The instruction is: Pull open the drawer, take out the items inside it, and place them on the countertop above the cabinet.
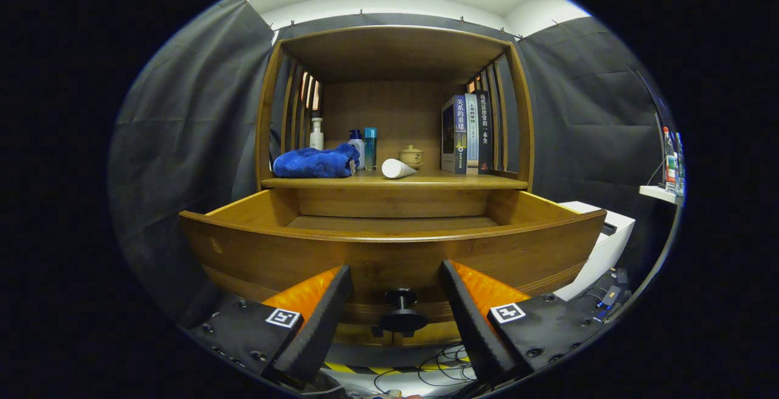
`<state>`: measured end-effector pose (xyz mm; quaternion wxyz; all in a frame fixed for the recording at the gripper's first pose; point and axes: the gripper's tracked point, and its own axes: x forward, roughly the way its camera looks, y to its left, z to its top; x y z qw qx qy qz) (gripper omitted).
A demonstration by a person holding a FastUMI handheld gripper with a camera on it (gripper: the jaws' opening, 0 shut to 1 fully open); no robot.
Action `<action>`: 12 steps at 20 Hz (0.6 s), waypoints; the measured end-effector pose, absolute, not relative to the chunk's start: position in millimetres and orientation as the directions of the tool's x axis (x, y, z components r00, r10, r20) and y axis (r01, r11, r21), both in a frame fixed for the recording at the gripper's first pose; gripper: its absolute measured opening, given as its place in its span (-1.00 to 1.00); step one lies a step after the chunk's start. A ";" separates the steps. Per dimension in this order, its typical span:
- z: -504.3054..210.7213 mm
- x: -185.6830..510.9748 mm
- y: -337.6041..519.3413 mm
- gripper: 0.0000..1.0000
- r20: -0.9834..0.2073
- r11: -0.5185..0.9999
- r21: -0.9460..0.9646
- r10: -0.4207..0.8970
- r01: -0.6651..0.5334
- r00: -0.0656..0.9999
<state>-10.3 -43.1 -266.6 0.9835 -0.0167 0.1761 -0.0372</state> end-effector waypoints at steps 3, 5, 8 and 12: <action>-267.9 11.4 -43.0 0.96 -0.368 0.997 -0.025 -0.080 0.076 0.926; -270.4 28.5 -44.0 0.96 -0.383 0.996 -0.032 -0.085 0.078 0.920; -267.6 57.2 -42.7 0.96 -0.386 0.996 -0.025 -0.086 0.083 0.918; -275.8 86.7 -45.0 0.97 -0.389 0.996 -0.033 -0.089 0.083 0.917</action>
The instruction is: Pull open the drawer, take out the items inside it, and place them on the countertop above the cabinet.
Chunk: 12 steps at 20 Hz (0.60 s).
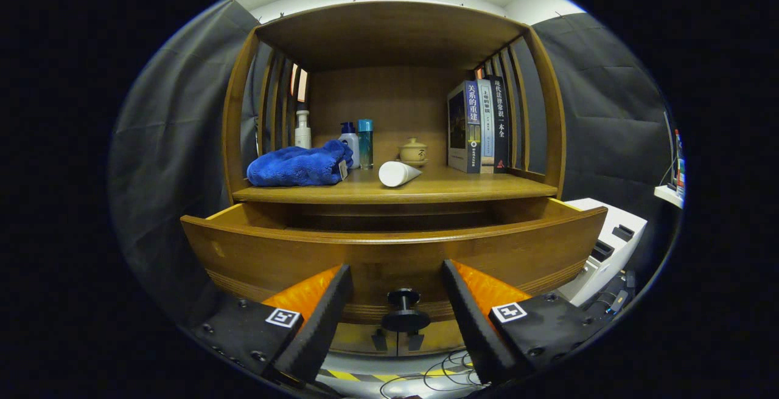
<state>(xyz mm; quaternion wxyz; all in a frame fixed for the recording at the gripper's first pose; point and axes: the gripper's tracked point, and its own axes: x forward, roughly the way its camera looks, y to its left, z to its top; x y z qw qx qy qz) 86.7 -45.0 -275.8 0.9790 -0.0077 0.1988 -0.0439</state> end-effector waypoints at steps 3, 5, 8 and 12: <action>-280.6 109.5 -45.4 0.97 -0.386 0.996 -0.033 -0.094 0.088 0.918; -284.4 125.8 -46.1 0.97 -0.390 0.995 -0.027 -0.095 0.092 0.916; -291.0 148.1 -47.9 0.97 -0.392 0.995 -0.011 -0.093 0.096 0.915; -294.7 167.6 -49.6 0.97 -0.396 0.995 0.007 -0.089 0.100 0.914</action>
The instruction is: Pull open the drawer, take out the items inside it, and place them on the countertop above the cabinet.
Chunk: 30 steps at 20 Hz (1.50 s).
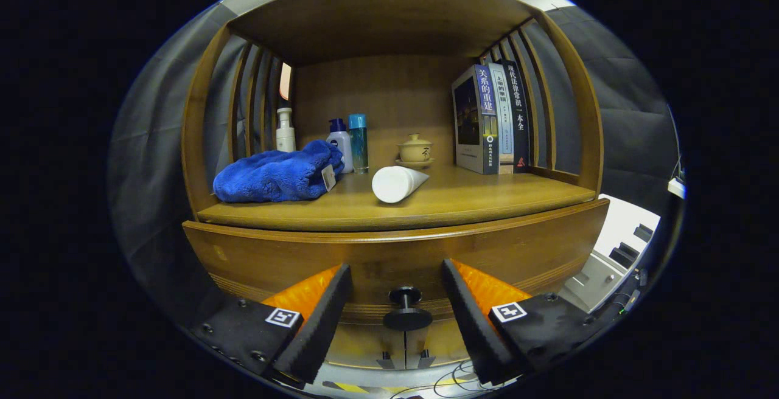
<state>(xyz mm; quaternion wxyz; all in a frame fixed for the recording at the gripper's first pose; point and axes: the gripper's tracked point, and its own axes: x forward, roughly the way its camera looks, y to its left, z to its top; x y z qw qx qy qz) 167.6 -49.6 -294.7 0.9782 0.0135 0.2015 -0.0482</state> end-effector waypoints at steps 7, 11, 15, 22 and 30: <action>-301.2 174.2 -52.2 0.97 -0.397 0.992 -0.001 -0.116 0.126 0.910; -296.1 149.3 -46.0 0.98 -0.417 0.992 0.013 -0.111 0.128 0.902; -240.3 114.3 -43.7 0.97 -0.348 0.983 0.114 -0.095 0.142 0.933; -117.1 57.8 -52.6 0.96 -0.166 0.989 0.107 -0.084 0.102 0.983; -18.9 7.4 -52.8 0.96 -0.053 0.993 0.111 -0.033 0.039 0.998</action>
